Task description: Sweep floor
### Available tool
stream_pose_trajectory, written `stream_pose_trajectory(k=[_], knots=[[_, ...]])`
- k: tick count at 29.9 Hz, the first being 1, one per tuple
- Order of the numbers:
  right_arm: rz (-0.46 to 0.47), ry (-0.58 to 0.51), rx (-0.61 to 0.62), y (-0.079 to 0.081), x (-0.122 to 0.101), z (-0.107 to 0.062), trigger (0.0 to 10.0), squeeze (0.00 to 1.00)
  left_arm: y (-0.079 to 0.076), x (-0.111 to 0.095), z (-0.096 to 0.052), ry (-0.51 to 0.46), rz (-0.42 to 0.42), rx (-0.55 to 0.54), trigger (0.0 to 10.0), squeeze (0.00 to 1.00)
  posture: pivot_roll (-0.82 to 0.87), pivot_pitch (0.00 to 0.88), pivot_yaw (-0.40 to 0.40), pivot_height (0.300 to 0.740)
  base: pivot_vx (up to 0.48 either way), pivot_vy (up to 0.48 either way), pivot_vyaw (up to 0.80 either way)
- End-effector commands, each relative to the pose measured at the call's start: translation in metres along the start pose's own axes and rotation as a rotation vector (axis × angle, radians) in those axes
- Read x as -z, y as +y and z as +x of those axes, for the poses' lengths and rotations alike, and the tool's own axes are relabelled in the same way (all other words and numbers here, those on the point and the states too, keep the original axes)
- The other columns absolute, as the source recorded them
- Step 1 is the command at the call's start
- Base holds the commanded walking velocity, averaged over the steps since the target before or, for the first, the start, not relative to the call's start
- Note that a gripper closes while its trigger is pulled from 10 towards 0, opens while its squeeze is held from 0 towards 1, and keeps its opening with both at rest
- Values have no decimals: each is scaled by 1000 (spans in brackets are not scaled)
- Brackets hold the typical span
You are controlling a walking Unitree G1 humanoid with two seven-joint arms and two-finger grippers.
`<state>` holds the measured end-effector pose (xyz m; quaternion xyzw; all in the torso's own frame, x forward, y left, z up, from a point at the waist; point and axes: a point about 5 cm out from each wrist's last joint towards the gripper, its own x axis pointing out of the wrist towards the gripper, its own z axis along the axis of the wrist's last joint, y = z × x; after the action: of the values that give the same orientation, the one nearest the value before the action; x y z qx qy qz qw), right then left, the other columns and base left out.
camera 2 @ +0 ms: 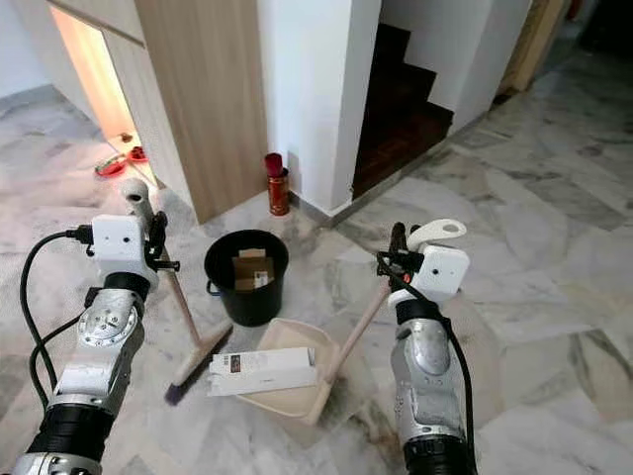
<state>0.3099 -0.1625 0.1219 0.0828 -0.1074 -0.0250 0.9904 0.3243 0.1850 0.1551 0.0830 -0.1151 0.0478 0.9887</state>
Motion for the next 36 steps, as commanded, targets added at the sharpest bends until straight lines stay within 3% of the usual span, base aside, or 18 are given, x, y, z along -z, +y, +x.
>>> stream_pose_trajectory(k=[1,6,17,28,36], knots=[[30,-108,-10,7,-23,11,10000,0,5,-14,4,-69,9,-20,10000,0,16,11,-25,740,0,0,0],[86,-119,4,11,-27,14,10000,0,7,-14,4,-72,13,-46,10000,0,21,8,-27,740,0,0,0],[142,-129,22,11,-29,15,10000,0,42,-6,1,-18,81,-270,10000,0,20,0,-19,740,0,0,0],[234,-146,48,12,-34,19,10000,0,40,11,-11,28,86,-244,10000,0,26,0,-19,740,0,0,0],[309,-174,80,10,-44,25,10000,0,31,8,-10,4,59,-189,10000,0,32,0,-27,740,0,0,0]])
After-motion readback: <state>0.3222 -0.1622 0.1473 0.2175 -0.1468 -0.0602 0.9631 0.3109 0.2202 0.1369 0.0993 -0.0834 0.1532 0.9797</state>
